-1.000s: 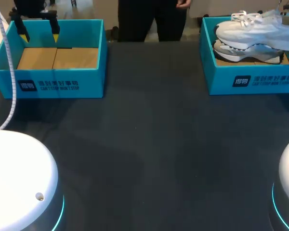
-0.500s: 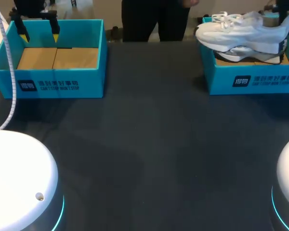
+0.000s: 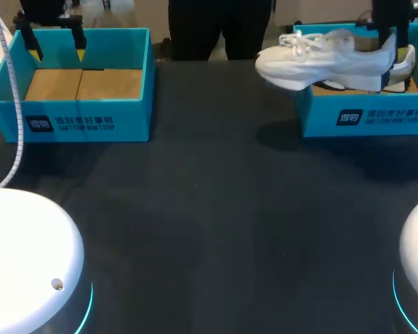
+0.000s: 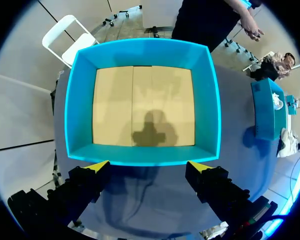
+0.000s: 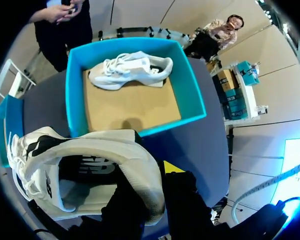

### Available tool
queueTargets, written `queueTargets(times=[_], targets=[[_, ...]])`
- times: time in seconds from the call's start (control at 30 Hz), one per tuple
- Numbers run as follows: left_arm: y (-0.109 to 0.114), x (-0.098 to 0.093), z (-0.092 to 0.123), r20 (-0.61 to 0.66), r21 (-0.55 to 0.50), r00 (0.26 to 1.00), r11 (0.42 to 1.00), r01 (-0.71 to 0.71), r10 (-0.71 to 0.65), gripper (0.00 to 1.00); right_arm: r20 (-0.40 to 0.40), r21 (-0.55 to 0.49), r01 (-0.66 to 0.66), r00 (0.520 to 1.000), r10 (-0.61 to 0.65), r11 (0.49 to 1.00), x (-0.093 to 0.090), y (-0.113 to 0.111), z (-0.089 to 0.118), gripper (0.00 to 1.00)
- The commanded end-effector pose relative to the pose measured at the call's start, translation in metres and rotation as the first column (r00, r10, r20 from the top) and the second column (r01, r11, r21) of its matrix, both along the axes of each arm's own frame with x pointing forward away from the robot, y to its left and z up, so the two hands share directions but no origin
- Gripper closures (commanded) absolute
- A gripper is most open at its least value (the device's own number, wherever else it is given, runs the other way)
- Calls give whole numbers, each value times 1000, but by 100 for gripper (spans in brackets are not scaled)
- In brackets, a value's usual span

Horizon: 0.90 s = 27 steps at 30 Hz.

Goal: Take the shoe out of the shoebox, open the shoe tongue, remove and reinsert the insole, then place the shoe into the shoebox

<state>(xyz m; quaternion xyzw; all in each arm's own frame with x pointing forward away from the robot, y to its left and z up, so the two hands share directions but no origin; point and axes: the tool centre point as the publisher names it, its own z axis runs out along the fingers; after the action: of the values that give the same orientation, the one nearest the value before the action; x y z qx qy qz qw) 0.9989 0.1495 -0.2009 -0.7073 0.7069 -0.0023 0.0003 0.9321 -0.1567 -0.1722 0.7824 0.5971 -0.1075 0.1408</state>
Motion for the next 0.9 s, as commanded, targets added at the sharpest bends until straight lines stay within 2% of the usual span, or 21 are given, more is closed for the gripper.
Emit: queueTargets(times=[0.03, 0.57, 0.9], targets=[[0, 0, 0, -1, 1, 1000, 1000, 0, 0, 0, 32, -17, -10, 999, 11, 1000, -26, 21, 4, 100], [0, 0, 0, -1, 1, 1000, 1000, 0, 0, 0, 25, -28, -46, 999, 47, 999, -110, 104, 1, 100], [0, 0, 0, -1, 1, 1000, 1000, 0, 0, 0, 14, -43, -57, 998, 57, 997, -156, 150, -14, 100]])
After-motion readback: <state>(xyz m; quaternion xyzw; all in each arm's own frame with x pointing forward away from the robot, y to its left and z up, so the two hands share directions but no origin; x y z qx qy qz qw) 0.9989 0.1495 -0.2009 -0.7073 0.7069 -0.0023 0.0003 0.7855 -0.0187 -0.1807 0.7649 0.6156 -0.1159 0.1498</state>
